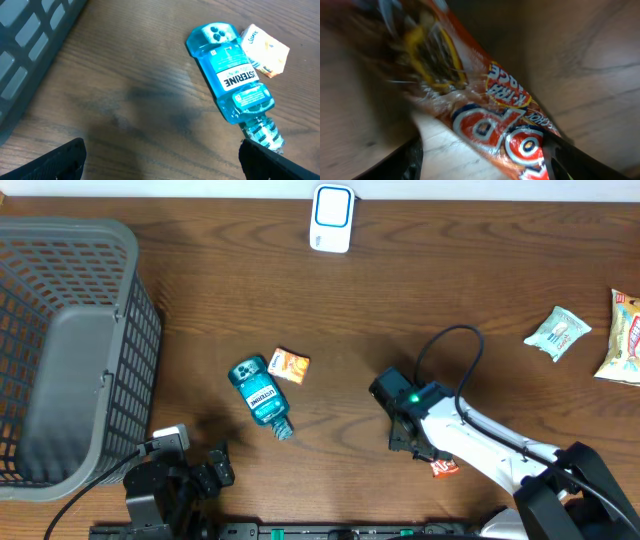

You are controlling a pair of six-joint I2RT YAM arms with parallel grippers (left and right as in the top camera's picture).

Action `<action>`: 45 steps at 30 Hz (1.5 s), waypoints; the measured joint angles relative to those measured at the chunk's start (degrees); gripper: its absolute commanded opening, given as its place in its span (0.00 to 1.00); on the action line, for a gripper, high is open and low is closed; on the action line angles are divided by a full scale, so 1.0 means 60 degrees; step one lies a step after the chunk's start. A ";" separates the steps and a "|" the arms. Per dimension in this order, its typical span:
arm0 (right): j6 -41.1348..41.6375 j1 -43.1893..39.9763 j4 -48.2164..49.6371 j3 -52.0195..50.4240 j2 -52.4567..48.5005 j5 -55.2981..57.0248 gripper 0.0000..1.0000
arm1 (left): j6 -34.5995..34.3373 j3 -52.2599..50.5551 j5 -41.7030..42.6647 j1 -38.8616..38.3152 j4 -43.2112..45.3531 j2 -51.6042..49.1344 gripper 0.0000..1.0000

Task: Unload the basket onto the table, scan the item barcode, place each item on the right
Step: 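Move the open right gripper down onto the red-orange candy bar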

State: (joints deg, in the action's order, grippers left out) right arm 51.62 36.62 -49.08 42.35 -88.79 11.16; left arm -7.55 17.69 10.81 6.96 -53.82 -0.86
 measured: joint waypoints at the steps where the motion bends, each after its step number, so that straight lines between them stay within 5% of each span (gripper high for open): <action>1: -0.0040 0.0000 0.0244 -0.0102 0.0109 0.0004 0.71 | 0.0000 0.0000 0.0000 0.0000 -0.0004 0.0000 0.98; 4: -0.0313 0.0000 0.1140 -0.0401 0.0364 -0.0007 0.72 | 0.0000 0.0000 -0.0004 0.0000 -0.0004 0.0000 0.98; 7: -0.0546 0.0000 0.1708 -0.0565 0.0448 -0.0029 0.61 | 0.0000 0.0000 0.0000 0.0000 -0.0004 0.0000 0.98; 12: -0.0780 0.0044 0.2058 -0.0725 0.0506 0.0055 0.01 | 0.0000 0.0000 0.0000 0.0000 -0.0004 0.0000 0.98; 23: -0.2728 -0.0157 0.4441 -0.0882 0.0433 -0.2291 0.01 | 0.0000 0.0000 0.0000 0.0000 -0.0004 0.0000 0.98; 25: -0.2973 -0.0375 0.4379 -0.0816 0.0386 -0.2674 0.15 | 0.0000 0.0000 0.0000 0.0000 -0.0004 0.0000 0.98; 29: -0.3472 -0.0659 0.3996 -0.0466 0.0270 -0.3355 0.99 | 0.0000 0.0000 0.0000 0.0000 -0.0004 0.0000 0.98; 45: -0.6113 -0.0364 0.2925 0.0160 0.0164 -0.2364 0.99 | 0.0000 0.0000 0.0000 0.0000 -0.0004 0.0000 0.98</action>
State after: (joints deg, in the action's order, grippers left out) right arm 14.94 34.44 -31.53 43.31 -87.81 -3.03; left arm -7.55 17.69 10.81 6.96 -53.84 -0.86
